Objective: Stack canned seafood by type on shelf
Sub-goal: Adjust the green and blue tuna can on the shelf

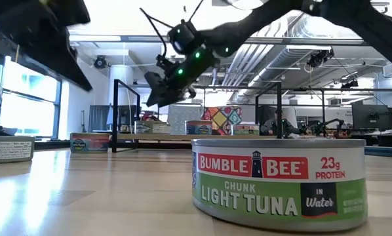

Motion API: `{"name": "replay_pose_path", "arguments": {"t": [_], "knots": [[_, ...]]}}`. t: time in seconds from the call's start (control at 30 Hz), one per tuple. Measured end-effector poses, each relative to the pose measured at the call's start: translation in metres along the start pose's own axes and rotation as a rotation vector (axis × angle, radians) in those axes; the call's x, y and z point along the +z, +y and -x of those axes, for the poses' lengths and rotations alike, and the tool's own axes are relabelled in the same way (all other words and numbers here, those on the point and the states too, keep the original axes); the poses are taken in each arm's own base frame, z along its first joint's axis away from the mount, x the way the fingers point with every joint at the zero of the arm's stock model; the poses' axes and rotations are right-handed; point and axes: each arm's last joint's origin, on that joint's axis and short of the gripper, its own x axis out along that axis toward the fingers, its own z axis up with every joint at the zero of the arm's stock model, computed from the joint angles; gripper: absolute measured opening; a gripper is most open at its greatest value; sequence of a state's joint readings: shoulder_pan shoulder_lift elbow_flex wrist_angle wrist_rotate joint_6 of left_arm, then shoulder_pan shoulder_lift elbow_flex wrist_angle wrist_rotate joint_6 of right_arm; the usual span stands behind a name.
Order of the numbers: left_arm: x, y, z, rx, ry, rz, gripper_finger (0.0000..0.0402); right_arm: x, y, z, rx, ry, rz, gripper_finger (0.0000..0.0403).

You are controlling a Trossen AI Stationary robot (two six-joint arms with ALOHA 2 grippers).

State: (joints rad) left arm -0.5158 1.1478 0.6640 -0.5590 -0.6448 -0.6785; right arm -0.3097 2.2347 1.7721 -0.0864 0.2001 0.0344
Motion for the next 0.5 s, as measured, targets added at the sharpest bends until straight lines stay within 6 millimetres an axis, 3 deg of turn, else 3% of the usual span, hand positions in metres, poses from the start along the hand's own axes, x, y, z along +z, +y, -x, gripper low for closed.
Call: {"name": "replay_pose_path", "arguments": {"t": [0.17,0.37,0.5], "knots": [[0.008,0.000,0.026,0.029,-0.050,-0.015,0.0206,-0.015,-0.024,-0.024,0.001,-0.007,-0.104,0.0117],[0.011,0.005,0.040,0.053,-0.121,-0.015,0.0206,-0.025,-0.042,-0.032,-0.026,0.040,-0.132,0.0029],[0.012,0.006,0.041,0.056,-0.129,-0.011,0.0206,-0.027,-0.043,-0.032,0.010,0.068,-0.094,0.0005]]}}
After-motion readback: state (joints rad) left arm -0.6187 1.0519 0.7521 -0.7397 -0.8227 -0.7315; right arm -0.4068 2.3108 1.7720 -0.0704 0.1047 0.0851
